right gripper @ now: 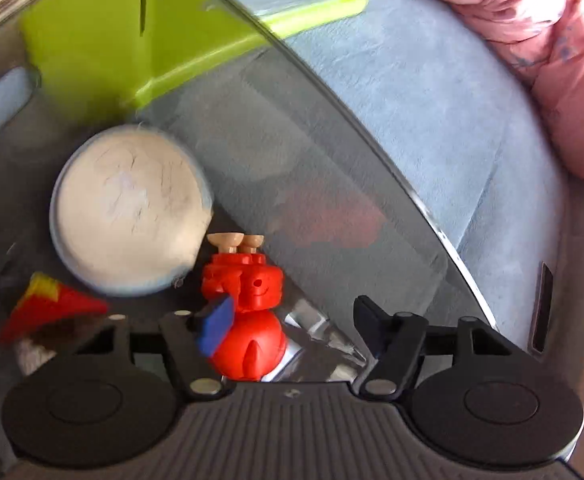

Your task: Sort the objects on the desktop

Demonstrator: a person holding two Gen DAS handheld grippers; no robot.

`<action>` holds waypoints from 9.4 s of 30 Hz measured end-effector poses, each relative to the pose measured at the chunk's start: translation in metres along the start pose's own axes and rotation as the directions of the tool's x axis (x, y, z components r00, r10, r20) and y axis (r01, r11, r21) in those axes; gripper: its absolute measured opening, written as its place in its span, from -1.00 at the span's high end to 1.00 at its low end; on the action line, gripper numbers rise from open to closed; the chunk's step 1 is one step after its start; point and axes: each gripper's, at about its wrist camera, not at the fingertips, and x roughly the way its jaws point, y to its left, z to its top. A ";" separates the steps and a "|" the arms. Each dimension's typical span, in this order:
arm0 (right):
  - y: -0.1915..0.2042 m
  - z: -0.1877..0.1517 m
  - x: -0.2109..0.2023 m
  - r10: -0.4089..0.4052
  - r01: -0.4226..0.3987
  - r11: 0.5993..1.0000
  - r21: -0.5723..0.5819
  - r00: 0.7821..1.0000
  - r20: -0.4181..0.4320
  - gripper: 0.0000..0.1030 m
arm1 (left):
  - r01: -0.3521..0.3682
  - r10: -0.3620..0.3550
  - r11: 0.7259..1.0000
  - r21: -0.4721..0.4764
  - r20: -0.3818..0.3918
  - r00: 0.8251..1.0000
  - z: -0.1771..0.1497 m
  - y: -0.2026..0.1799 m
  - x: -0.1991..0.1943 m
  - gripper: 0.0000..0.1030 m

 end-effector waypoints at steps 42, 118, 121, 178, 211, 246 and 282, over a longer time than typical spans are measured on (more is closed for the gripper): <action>0.035 -0.013 -0.030 0.431 -0.425 0.867 -0.259 0.902 -0.038 -0.73 | 0.011 -0.011 1.000 -0.004 -0.031 0.999 -0.010 0.009 0.009 -1.00; -0.101 -0.042 0.048 0.576 -0.408 0.508 0.759 0.816 0.053 -0.16 | 0.094 -0.090 0.993 0.071 -0.064 0.994 -0.006 -0.016 0.002 -1.00; -0.103 -0.043 0.037 0.517 -0.378 0.555 0.741 0.854 0.048 -0.34 | 0.093 -0.088 0.993 0.070 -0.065 0.994 -0.006 -0.015 0.003 -1.00; -0.057 -0.082 -0.075 0.351 -0.388 0.884 0.262 0.919 0.179 -0.55 | 0.169 -0.126 0.969 -0.178 0.229 0.965 0.020 0.050 -0.059 -1.00; -0.158 -0.208 0.041 0.549 -0.738 0.235 0.632 0.638 0.541 0.48 | 0.161 -0.070 0.894 -0.419 0.225 0.972 0.066 0.127 0.031 0.30; -0.179 -0.207 0.014 0.136 -0.691 0.218 0.689 0.721 0.680 0.23 | 0.162 0.000 0.902 -0.401 0.375 0.927 0.099 0.162 0.017 -0.66; -0.100 -0.099 -0.052 0.090 -0.765 0.110 0.634 0.643 0.760 -0.79 | 0.697 -0.026 0.397 -0.598 0.751 0.660 -0.059 0.447 0.037 -1.00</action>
